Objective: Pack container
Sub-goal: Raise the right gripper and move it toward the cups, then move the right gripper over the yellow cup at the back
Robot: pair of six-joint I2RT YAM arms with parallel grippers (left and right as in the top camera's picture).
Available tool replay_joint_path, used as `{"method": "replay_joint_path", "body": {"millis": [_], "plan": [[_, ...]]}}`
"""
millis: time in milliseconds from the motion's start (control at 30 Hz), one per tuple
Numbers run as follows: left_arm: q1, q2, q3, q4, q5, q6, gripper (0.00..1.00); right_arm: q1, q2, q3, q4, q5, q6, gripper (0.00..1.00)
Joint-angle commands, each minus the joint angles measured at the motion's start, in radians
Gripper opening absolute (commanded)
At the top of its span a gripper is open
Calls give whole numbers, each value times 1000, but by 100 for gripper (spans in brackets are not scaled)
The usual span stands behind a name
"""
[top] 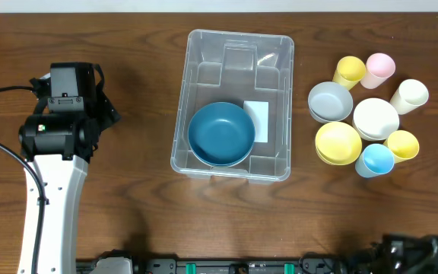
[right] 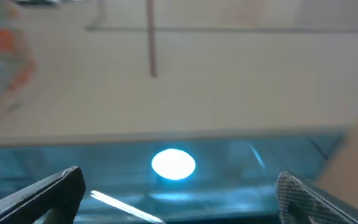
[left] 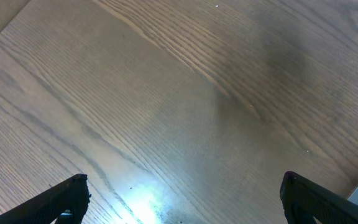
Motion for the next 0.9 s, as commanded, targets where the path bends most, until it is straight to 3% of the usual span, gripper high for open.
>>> {"method": "replay_joint_path", "body": {"millis": [0,600,867], "plan": [[3,-8,1,-3,-21,6,98,3,-3,3,-83,171,11,99],[3,-8,1,-3,-21,6,98,3,-3,3,-934,344,11,99],[3,-8,1,-3,-21,6,98,4,-3,3,-1200,343,12,99]]}}
